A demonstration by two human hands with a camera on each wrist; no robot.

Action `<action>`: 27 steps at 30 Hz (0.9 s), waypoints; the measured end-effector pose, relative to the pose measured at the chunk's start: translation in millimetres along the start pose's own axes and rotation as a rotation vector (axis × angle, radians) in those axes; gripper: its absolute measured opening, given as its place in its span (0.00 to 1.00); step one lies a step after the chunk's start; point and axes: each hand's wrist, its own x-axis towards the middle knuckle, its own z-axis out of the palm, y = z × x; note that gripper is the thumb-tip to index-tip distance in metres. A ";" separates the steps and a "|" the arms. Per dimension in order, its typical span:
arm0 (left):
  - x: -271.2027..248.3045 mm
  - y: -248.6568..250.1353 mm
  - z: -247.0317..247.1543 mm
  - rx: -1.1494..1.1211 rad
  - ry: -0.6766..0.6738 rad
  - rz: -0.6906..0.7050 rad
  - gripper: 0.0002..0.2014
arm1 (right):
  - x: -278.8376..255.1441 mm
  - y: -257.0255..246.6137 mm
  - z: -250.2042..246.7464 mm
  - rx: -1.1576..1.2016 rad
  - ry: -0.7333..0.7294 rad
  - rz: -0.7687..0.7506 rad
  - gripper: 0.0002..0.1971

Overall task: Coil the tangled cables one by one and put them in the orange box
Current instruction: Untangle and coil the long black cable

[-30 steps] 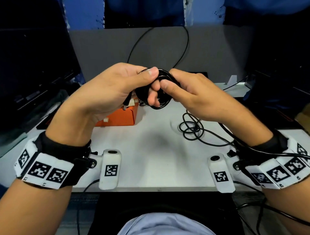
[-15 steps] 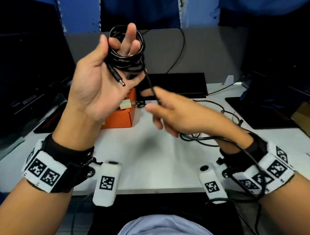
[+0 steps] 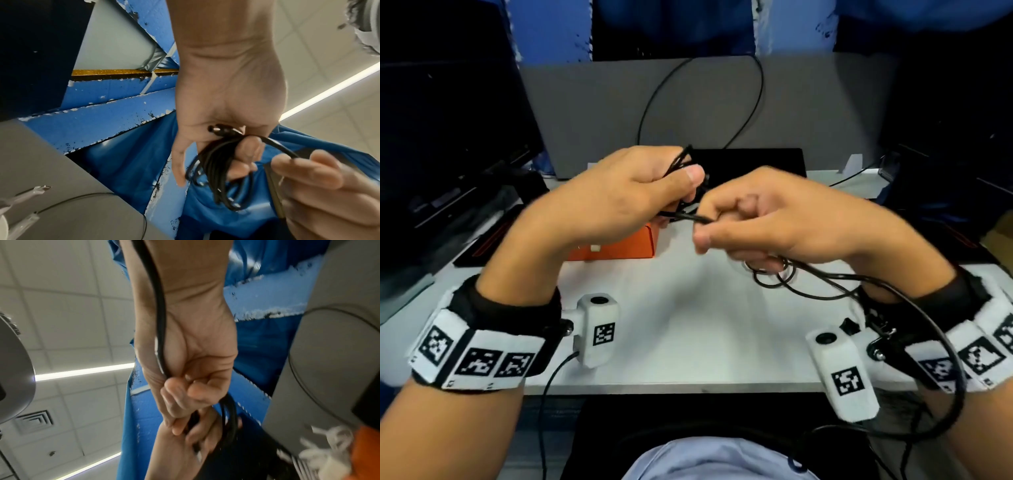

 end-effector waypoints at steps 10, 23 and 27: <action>3.0 1.4 8.0 -0.945 -0.040 -0.004 0.16 | 1.9 4.9 -22.1 -0.378 0.655 -0.075 0.18; 20.3 11.0 41.1 -1.239 0.193 -0.140 0.15 | 26.6 15.0 15.0 -0.106 0.841 -0.057 0.18; 20.9 11.7 51.7 -1.063 0.335 -0.140 0.18 | 25.4 11.0 19.8 -0.235 0.916 -0.071 0.13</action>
